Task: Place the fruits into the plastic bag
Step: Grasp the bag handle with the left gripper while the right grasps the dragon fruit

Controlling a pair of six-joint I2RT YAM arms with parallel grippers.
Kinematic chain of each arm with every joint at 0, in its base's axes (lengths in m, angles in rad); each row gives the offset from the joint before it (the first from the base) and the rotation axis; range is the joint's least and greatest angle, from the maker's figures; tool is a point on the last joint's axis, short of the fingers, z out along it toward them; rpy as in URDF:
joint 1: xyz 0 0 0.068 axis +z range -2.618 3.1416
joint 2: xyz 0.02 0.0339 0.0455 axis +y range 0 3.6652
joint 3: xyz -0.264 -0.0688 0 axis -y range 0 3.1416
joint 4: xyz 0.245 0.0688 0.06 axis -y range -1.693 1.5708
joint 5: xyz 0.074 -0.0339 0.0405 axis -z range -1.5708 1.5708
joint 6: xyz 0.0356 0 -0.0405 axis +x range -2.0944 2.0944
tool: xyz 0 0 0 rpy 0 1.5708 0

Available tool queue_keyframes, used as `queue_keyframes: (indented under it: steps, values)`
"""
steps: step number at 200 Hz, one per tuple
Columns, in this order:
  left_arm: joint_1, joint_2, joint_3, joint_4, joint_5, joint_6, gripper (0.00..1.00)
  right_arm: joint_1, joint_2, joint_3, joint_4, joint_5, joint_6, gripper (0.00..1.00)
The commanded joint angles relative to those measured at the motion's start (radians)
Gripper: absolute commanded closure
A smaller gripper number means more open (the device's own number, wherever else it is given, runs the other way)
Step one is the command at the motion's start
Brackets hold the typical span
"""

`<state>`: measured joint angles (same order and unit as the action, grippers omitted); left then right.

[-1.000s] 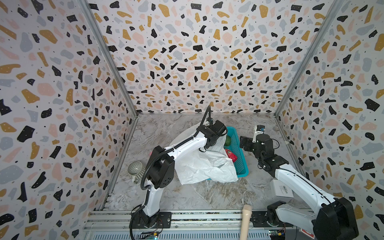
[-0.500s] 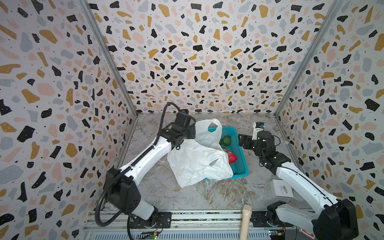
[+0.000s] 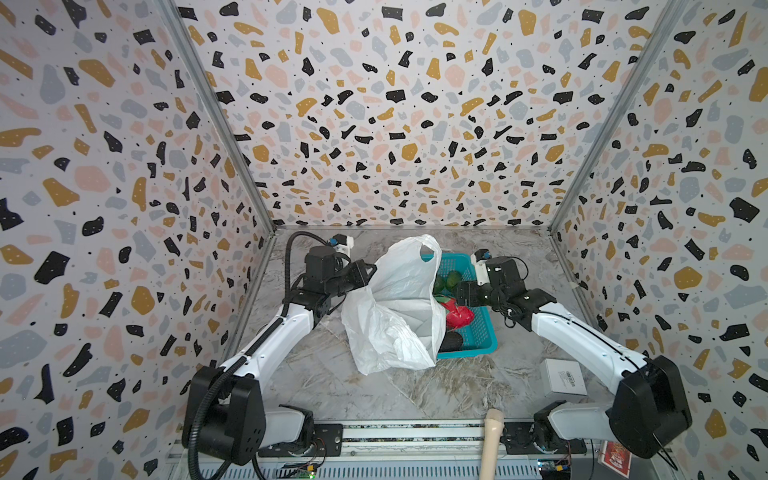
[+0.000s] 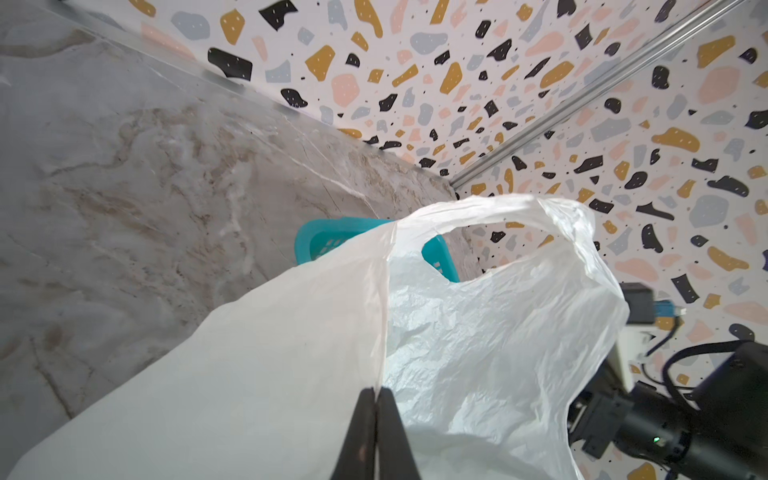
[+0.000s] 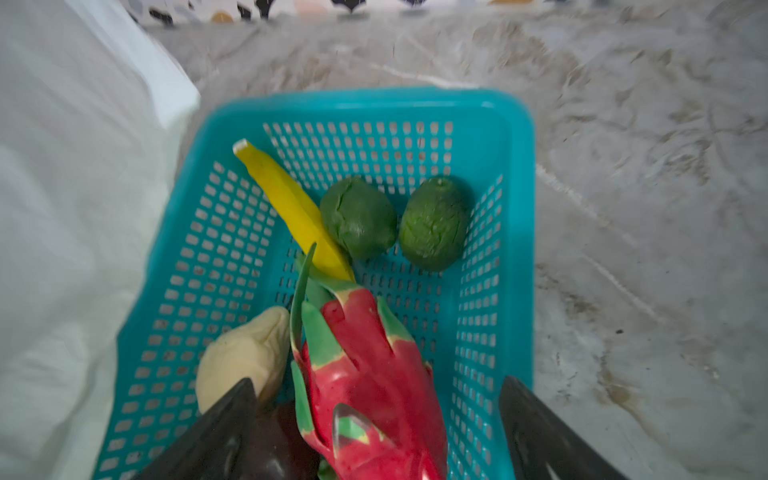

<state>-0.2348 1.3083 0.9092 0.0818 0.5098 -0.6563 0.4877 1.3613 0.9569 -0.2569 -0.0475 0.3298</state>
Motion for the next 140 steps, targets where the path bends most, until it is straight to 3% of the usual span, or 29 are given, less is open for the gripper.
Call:
queue_keyframes:
  steps: [1, 31, 140]
  values:
    - [0.018, -0.042, -0.018, 0.123, 0.046, -0.042, 1.0, 0.026, 0.044, 0.047, -0.1, -0.021, -0.034, 0.07]
    - [0.017, -0.053, -0.048, 0.143, 0.05, -0.037, 1.0, 0.044, 0.121, 0.074, -0.137, 0.004, -0.036, 0.0]
    - [0.017, -0.069, -0.075, 0.124, 0.012, 0.008, 1.0, 0.136, 0.353, 0.179, -0.281, 0.083, -0.066, 0.01]
